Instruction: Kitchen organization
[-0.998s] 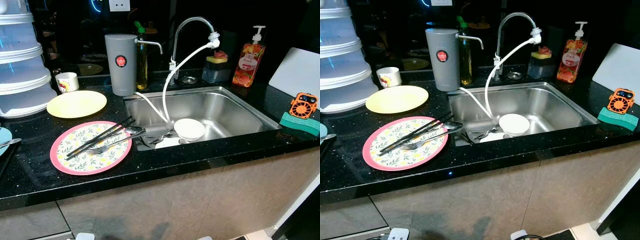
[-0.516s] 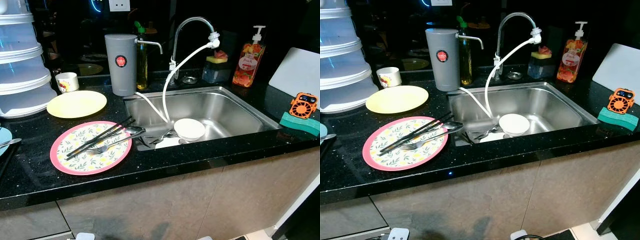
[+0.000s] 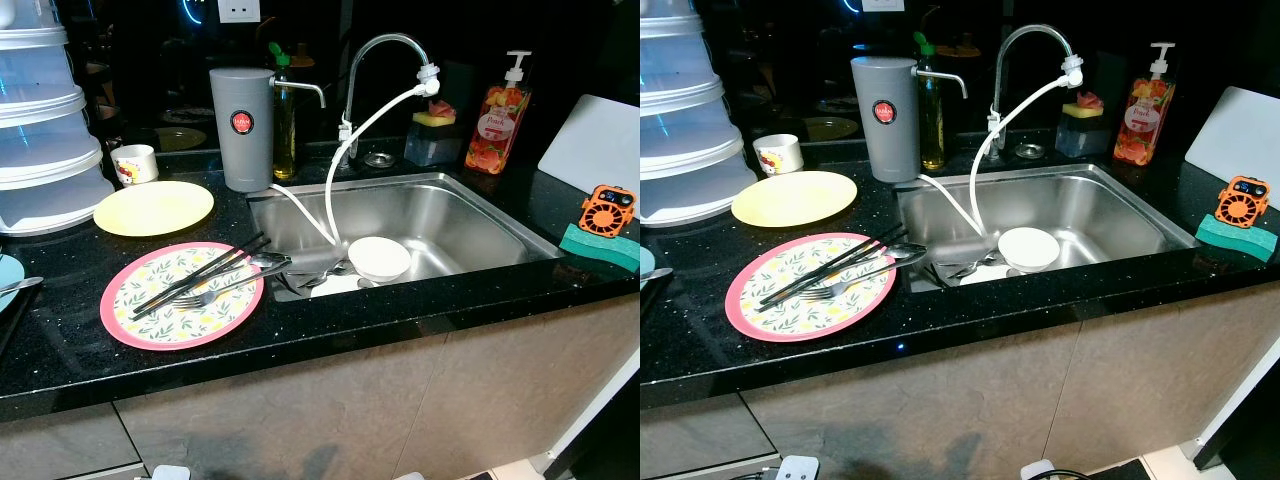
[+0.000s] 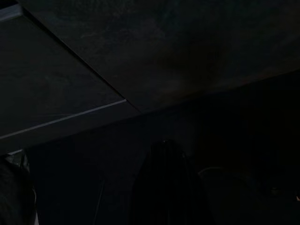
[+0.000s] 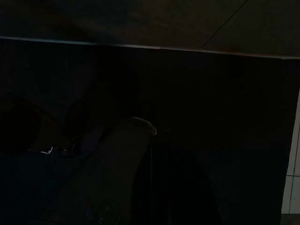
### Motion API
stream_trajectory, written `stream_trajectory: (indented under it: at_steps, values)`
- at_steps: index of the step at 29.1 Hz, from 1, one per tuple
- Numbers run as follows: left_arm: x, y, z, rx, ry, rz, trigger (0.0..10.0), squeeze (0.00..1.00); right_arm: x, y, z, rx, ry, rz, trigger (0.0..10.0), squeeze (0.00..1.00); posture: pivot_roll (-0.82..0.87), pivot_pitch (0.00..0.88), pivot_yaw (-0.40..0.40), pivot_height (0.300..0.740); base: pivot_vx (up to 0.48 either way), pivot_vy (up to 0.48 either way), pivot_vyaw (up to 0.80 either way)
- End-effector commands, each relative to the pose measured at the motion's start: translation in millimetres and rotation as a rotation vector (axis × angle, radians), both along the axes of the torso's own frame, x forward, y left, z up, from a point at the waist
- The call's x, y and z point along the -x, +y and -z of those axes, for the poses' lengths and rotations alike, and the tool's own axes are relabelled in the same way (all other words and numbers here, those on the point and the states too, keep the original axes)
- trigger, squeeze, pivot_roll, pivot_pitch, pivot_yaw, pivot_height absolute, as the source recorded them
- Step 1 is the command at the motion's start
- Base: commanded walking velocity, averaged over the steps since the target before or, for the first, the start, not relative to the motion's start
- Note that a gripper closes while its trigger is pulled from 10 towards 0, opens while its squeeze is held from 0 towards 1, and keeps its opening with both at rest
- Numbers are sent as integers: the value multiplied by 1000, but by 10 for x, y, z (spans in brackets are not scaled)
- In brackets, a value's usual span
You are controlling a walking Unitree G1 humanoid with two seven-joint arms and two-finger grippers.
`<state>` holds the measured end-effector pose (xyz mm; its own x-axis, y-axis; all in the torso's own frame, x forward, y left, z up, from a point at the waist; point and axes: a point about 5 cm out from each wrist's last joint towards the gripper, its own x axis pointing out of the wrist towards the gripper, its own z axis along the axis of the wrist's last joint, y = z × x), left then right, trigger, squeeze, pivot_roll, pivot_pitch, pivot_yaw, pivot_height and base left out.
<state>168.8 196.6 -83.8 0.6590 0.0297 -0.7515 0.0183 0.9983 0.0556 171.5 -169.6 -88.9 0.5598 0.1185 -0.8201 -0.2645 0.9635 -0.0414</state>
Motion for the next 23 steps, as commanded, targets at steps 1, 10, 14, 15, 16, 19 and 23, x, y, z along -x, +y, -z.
stream_trajectory:
  at_steps: [1, 10, 14, 15, 16, 19, 23]
  values:
    - [13, 11, 9, -12, 16, 13, 10000, 0, -7, 18, -4, -4, -8, -8, 10000, 0, 36, 6, 4, 740, 0, 0, 0]
    - [30, 18, 16, -17, 20, 8, 10000, 0, -17, 1, -10, 4, -9, -21, 10000, 0, 29, 0, -2, 740, 0, 0, 0]
    - [65, 16, 29, -11, 21, -17, 10000, 0, -14, -15, -10, 8, -5, -31, 10000, 0, 32, 0, -4, 740, 0, 0, 0]
    - [77, 15, 35, -6, 25, -26, 10000, 0, -6, -14, -6, 12, 1, -43, 10000, 0, 29, 0, 1, 740, 0, 0, 0]
    - [86, 3, 41, 0, 31, -18, 10000, 0, -12, -23, -10, 17, -3, -41, 10000, 0, 23, 0, 2, 740, 0, 0, 0]
    - [94, -44, 50, 4, 35, 20, 10000, 0, -36, -34, -24, 5, -18, -17, 10000, 0, 32, 0, -19, 740, 0, 0, 0]
    - [89, -13, 35, 10, 4, -64, 10000, 0, 5, 11, 0, 18, 7, -88, 10000, 0, 36, 0, -20, 740, 0, 0, 0]
